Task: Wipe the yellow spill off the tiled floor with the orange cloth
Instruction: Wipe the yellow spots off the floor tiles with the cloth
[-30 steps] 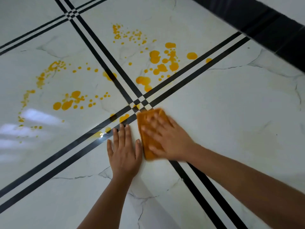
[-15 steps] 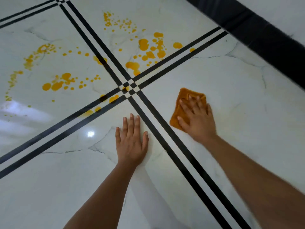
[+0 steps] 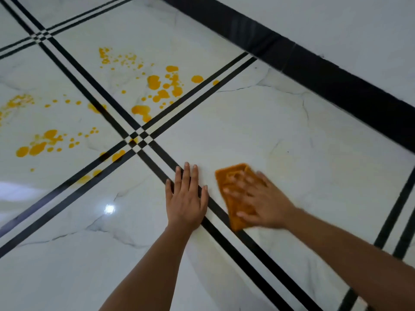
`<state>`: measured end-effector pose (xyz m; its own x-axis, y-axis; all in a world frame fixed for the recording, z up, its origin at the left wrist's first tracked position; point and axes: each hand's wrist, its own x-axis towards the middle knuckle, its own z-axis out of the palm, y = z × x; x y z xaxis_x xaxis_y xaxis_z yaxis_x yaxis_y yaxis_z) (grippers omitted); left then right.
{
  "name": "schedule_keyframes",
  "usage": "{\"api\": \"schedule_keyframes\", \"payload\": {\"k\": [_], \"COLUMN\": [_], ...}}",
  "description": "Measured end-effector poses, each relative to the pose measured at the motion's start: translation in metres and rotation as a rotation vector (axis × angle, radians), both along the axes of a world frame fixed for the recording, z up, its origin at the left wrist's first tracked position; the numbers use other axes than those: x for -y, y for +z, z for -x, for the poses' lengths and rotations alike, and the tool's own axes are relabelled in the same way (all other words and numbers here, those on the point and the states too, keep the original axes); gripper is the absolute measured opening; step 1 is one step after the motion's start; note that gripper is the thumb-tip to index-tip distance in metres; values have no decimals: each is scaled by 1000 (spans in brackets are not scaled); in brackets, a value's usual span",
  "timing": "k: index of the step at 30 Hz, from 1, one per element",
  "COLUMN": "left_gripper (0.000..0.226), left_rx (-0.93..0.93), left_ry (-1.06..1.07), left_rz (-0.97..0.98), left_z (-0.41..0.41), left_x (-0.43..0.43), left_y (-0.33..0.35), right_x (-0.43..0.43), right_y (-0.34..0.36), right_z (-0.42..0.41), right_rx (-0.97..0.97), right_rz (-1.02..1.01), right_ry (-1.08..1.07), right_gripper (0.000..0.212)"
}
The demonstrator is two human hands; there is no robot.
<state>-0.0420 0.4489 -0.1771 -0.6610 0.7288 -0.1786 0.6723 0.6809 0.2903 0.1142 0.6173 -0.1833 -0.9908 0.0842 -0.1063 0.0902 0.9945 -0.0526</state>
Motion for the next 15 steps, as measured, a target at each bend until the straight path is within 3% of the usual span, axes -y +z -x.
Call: {"api": "schedule_keyframes", "payload": {"k": [1,3,4,5,8,9,10,12,13,14,15], "left_gripper": [68,70,70,69,62,61,60,60,60,60,60], "left_rx": [7,2,-7,-13,-32,-33,-33,-31,-26,-20,-19], "left_ry": [-13,-35,-46,-43,-42,-46,-49,-45,-39,-31,-28], "left_rz": [-3,10,23,28,32,30,30,20,16,15,15], "left_z": [0,1,2,5,11,11,11,10,11,11,11], "left_x": [-6,-17,-27,-32,-50,-55,-59,-68,-71,-74,-75], "left_y": [0,0,-3,-3,-3,-2,-1,-1,-2,-2,-2], "right_x": [-21,-39,-39,-31,-39,-57,-73,-79,-70,-60,-54], "right_y": [0,4,2,3,0,0,-1,1,2,4,1], "right_z": [3,27,38,43,9,2,4,23,35,40,33], "right_rx": [-18,-70,-40,-29,32,28,3,-45,-25,-29,-45], "right_rz": [5,69,73,65,34,22,30,91,92,86,69], "right_ry": [-129,-656,-779,-722,-83,-49,-179,-683,-800,-753,-565], "right_gripper": [68,73,73,72,66,68,72,73,71,69,67]}}
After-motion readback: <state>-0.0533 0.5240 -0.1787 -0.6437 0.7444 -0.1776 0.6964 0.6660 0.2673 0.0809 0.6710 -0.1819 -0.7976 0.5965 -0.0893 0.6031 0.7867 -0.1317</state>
